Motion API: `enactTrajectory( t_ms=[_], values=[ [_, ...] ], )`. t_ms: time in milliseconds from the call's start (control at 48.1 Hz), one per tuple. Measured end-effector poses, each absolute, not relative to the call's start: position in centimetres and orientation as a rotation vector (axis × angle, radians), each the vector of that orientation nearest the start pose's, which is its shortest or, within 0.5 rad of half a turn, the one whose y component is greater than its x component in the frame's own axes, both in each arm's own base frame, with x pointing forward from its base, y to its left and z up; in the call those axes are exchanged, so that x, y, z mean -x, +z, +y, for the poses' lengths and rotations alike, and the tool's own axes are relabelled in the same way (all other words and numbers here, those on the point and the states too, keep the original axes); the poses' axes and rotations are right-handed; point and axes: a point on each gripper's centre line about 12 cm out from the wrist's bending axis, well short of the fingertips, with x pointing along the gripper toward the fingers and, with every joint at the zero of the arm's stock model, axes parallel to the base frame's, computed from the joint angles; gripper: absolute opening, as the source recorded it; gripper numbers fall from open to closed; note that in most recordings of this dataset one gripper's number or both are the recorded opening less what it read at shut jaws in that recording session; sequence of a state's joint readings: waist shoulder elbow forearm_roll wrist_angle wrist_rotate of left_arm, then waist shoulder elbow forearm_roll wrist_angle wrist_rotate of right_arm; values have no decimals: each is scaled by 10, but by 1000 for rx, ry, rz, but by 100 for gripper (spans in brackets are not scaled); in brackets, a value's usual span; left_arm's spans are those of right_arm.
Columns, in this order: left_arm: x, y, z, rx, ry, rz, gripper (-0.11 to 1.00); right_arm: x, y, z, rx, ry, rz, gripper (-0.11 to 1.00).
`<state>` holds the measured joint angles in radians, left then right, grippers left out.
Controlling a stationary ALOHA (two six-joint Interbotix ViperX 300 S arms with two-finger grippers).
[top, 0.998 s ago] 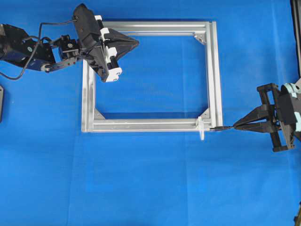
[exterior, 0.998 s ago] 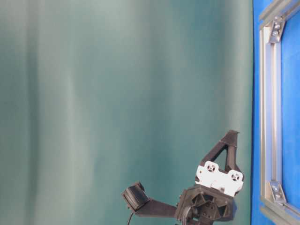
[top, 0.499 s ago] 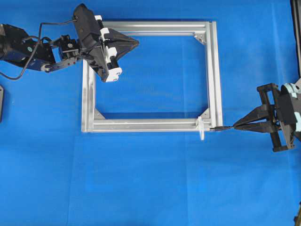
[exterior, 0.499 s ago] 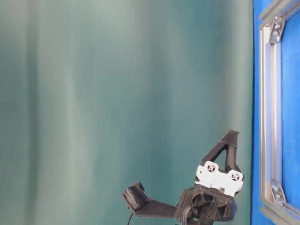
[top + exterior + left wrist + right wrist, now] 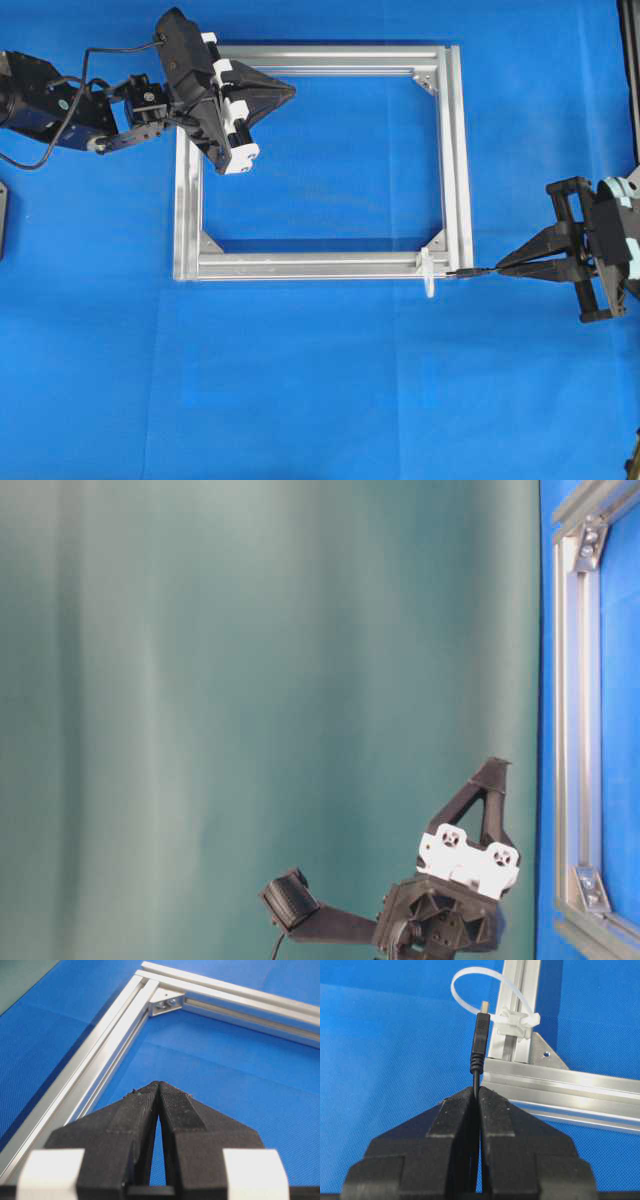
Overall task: Insert the wire through the string loop located on the right side.
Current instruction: 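Push the USB plug through the zip-tie loop with the right gripper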
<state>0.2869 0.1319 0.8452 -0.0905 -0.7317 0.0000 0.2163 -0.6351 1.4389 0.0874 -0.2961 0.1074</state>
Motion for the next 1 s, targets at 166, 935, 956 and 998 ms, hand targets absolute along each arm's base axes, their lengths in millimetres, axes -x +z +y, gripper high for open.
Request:
enactTrajectory(
  t_ms=[166,935,956,998],
  values=[
    [-363,139,115,95,355,235,0,-178,131,36,-123,140,520,-4],
    [-363,139,115,93,352,234,0,-197,124,39,-125,127,508,-4],
    [-364,140,115,91,352,233,0,-199,124,39,-125,126,504,-4],
    [-363,139,115,91,352,234,0,-204,122,40,-124,125,500,-4]
  ],
)
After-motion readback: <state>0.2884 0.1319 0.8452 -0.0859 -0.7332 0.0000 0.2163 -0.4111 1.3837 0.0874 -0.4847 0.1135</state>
